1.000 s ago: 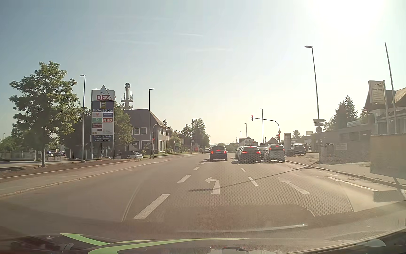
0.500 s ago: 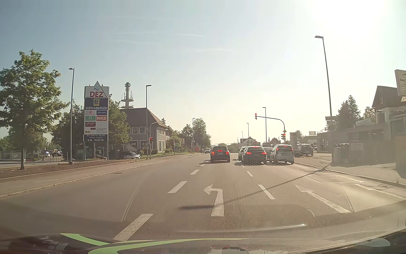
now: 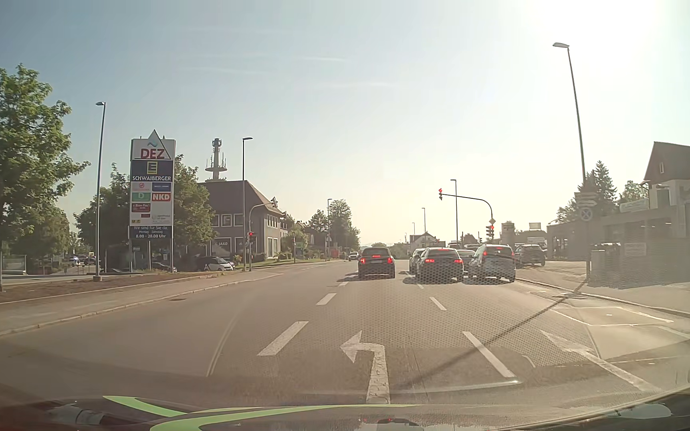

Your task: Follow the waypoints while adhering to traffic rules and regulations

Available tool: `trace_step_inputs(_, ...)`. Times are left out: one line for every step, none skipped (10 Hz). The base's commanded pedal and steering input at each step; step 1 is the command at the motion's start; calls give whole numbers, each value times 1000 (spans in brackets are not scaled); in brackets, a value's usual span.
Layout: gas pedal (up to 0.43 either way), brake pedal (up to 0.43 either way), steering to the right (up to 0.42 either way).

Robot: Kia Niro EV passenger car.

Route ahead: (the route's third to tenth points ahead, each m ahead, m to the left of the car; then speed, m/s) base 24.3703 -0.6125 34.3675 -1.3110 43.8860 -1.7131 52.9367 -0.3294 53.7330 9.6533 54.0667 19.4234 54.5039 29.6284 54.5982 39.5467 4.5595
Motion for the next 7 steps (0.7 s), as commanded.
trace_step_inputs(0, 0, 0)
trace_step_inputs(0, 0, 0)
trace_step_inputs(0, 0, 2)
trace_step_inputs(0, 0, 3)
trace_step_inputs(0, 0, 5)
trace_step_inputs(0, 0, 8)
trace_step_inputs(0, 0, 11)
